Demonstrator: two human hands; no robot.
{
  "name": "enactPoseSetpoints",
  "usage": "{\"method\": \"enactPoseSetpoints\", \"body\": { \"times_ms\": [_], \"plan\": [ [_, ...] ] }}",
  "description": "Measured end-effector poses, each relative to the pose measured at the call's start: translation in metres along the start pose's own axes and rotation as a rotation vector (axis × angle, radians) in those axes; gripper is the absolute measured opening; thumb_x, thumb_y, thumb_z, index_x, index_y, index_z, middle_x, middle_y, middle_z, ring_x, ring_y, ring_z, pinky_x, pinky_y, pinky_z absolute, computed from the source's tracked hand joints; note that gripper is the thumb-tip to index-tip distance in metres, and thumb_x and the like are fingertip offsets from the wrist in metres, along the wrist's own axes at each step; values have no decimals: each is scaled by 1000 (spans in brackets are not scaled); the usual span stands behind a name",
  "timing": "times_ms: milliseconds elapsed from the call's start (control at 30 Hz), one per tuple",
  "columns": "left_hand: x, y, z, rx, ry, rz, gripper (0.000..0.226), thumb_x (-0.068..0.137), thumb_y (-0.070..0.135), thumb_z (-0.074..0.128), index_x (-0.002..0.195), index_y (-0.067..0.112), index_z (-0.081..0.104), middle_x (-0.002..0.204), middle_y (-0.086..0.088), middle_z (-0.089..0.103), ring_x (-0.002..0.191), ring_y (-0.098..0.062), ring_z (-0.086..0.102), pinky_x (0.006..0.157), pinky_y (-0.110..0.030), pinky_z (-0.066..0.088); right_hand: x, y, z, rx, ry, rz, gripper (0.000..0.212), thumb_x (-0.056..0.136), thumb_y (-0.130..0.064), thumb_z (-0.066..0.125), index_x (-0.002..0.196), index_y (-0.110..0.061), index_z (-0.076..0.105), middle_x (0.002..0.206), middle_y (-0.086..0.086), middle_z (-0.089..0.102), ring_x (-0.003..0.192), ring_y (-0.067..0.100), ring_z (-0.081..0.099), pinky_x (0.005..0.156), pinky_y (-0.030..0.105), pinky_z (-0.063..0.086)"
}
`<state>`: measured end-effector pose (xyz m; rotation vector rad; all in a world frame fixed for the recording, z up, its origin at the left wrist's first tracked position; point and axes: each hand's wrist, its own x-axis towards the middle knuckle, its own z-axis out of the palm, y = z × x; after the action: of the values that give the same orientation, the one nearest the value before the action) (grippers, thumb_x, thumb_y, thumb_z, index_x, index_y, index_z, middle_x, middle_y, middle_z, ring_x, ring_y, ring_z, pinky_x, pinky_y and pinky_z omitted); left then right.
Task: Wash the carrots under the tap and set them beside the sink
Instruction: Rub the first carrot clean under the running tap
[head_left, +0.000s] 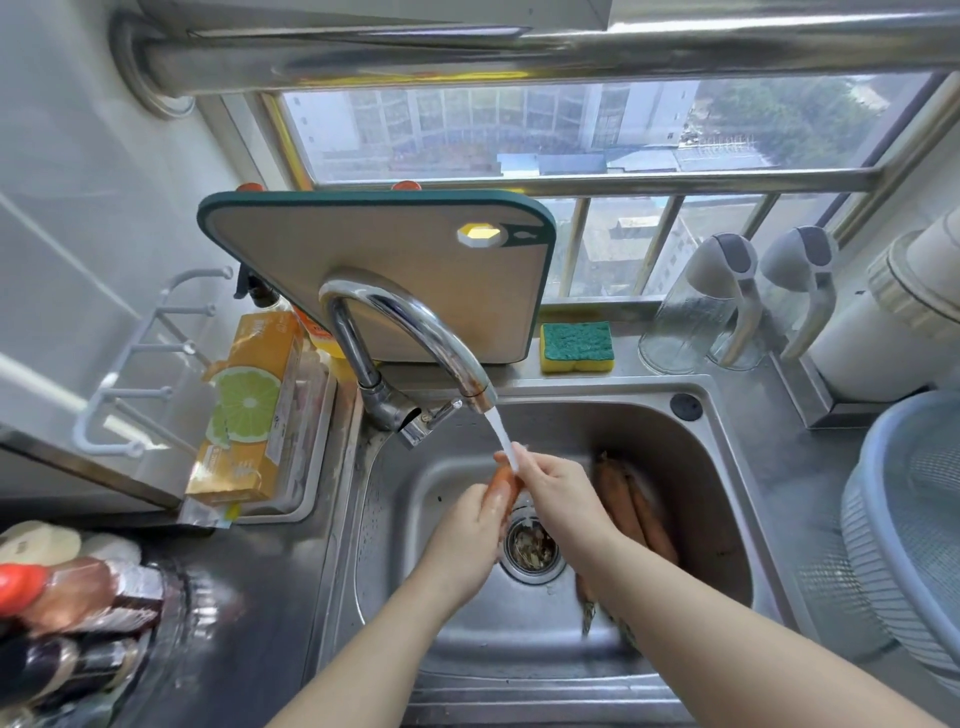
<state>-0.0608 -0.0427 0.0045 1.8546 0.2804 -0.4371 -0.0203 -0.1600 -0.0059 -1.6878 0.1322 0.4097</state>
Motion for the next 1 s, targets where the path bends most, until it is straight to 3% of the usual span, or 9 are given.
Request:
{"method": "enactPoseSetpoints", "body": {
  "times_ms": [100,167,233,333,467,633,733,867,1000],
  "plan": [
    [1,4,-6,-234,-16,-142,44,101,43,28,89,13,57,57,3,39,38,-5,28,41,-18,22,-4,0,-3,118,-200,14,26,98,-22,49,99,-5,68,76,1,62,73,5,57,78,18,46],
    [2,7,-7,-389,-52,-232,45,101,44,28,92,11,58,55,4,38,37,-4,25,38,-16,20,-2,7,-5,223,-286,69,24,96,-22,52,117,-18,64,87,-1,64,85,12,58,96,35,45],
    [3,10,-6,-455,-68,-276,46,100,46,28,90,11,57,53,5,38,36,-4,25,37,-16,21,0,10,-2,278,-269,101,31,91,-27,57,121,-21,61,90,-1,66,87,16,58,98,45,42],
    [6,10,-2,-324,-57,-209,49,100,49,26,86,12,56,52,5,38,38,-6,26,41,-20,21,1,4,6,268,-125,78,34,80,-42,63,103,-17,68,82,9,64,71,23,56,83,47,47],
    [5,10,-2,-195,-64,-116,49,100,48,27,80,17,59,53,4,40,40,-7,29,43,-21,23,1,-3,10,232,10,66,27,87,-38,56,75,-17,68,62,16,56,57,27,50,69,40,44],
    [2,9,-6,-256,-45,-126,46,101,44,26,83,17,59,52,4,39,39,-6,29,41,-19,23,-8,-10,1,220,-214,27,21,97,-9,49,89,-21,65,81,9,58,75,19,54,81,32,45],
    [2,5,-3,-128,-3,-49,45,101,41,24,77,19,55,50,8,41,37,-5,33,43,-21,26,-7,-10,4,141,-152,-26,19,97,-13,50,83,-11,63,73,8,54,70,20,50,71,31,43],
    [0,2,-3,-21,48,40,40,101,38,27,76,24,55,49,9,45,40,-4,39,47,-22,29,-10,-12,16,229,-9,40,21,95,-16,54,79,-12,66,71,8,61,69,20,54,67,32,45],
    [-4,1,0,108,58,132,35,101,36,32,78,22,54,65,-7,58,57,-19,52,52,-19,34,-6,-11,21,401,159,207,32,98,-20,49,72,-11,67,66,3,70,69,19,61,68,31,50]
  ]
}}
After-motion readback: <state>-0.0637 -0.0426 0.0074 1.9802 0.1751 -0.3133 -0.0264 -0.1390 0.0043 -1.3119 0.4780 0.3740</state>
